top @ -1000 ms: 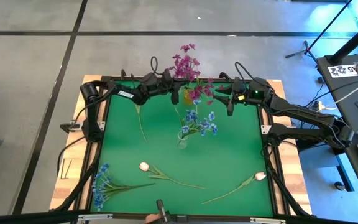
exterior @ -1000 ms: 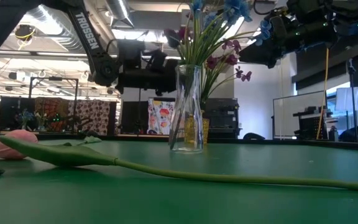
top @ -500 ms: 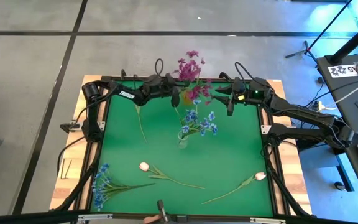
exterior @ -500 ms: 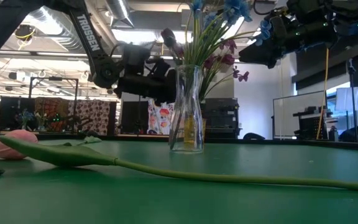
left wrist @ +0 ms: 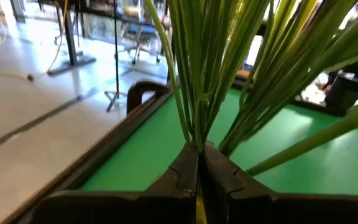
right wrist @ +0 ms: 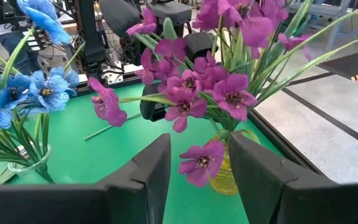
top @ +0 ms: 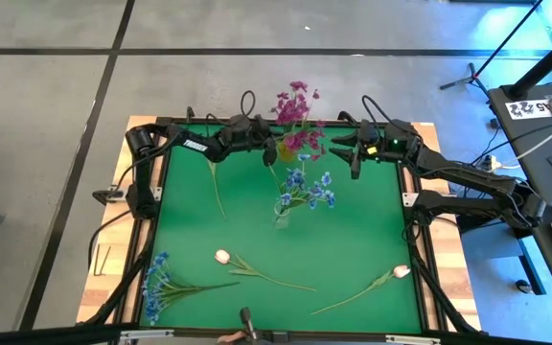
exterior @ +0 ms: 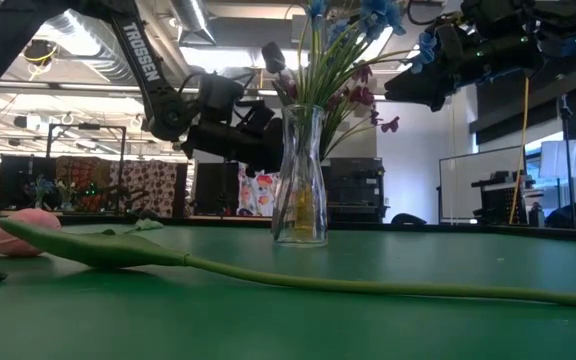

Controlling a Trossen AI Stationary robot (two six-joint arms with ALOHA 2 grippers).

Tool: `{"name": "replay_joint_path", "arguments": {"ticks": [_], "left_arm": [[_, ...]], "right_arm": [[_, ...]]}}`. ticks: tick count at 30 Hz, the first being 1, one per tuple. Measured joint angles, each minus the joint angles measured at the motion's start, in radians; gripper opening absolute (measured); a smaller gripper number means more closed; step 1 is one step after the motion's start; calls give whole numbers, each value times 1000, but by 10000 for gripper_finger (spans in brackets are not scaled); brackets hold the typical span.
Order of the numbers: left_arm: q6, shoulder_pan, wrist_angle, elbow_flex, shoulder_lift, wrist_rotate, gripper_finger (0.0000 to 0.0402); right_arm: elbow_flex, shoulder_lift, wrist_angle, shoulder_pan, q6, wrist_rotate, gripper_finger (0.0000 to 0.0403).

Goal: Sort flowers into vase by color
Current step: Put the purple flowers into the yellow vase

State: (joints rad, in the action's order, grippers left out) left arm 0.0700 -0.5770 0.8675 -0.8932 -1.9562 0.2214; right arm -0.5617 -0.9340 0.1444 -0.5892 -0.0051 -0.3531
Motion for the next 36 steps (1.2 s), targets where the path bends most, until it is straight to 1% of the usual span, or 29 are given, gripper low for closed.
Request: {"name": "replay_joint_path", "arguments": {"ticks": [10, 16, 20, 28, 32, 36], "left_arm": [[-2, -3, -100, -2, 26, 0, 0], [-21, -19, -258, 2, 129, 0, 0], [-22, -28, -357, 1, 154, 0, 0], [-21, -19, -382, 0, 155, -3, 1], [-21, -18, -397, 0, 156, -4, 23], [-39, -18, -467, -2, 175, -9, 61]], "right_arm": [[0, 0, -21, 0, 0, 0, 160], [1, 5, -24, 0, 0, -12, 160], [1, 31, -24, 0, 0, -26, 160], [1, 91, -23, 0, 18, -26, 160], [1, 106, -24, 0, 27, -26, 160], [1, 109, -27, 0, 27, -26, 160]]}}
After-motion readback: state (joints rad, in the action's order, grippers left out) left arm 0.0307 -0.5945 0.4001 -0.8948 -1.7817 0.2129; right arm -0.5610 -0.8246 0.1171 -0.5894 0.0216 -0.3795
